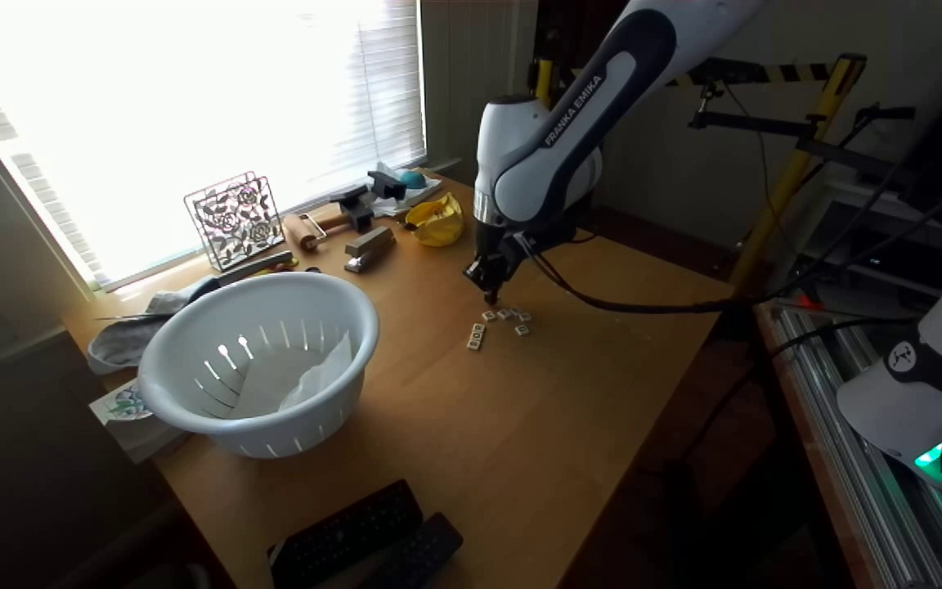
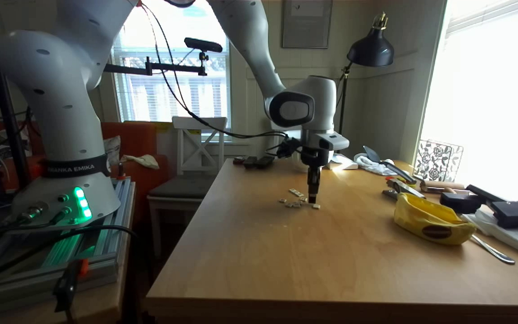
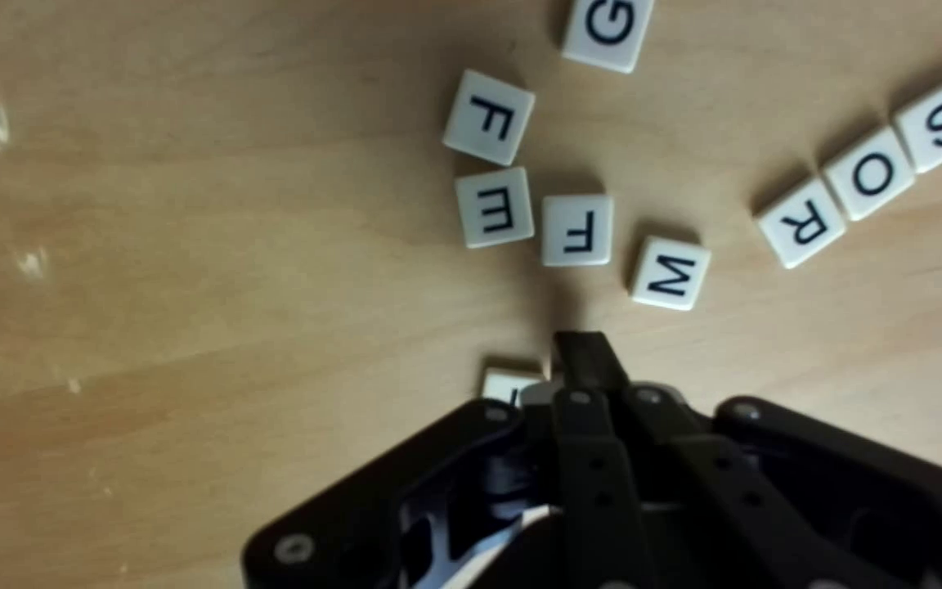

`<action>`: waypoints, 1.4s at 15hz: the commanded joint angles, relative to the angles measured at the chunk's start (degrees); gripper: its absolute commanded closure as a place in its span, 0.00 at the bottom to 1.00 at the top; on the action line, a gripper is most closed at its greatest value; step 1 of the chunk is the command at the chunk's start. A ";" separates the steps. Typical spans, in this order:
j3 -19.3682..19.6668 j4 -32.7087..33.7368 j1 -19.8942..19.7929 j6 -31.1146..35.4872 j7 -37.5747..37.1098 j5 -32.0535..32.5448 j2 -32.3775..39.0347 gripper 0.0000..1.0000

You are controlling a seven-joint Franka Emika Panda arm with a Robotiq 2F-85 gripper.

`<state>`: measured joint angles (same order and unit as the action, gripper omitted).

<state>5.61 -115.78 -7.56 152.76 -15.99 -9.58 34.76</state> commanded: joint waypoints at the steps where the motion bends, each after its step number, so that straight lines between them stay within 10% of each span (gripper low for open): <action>1: -1.56 -3.20 -0.55 2.52 2.97 -1.92 -2.50 1.00; 21: 0.57 -0.83 2.79 1.28 0.80 0.33 0.48 1.00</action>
<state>4.23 -117.76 -6.08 153.94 -13.29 -9.55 33.81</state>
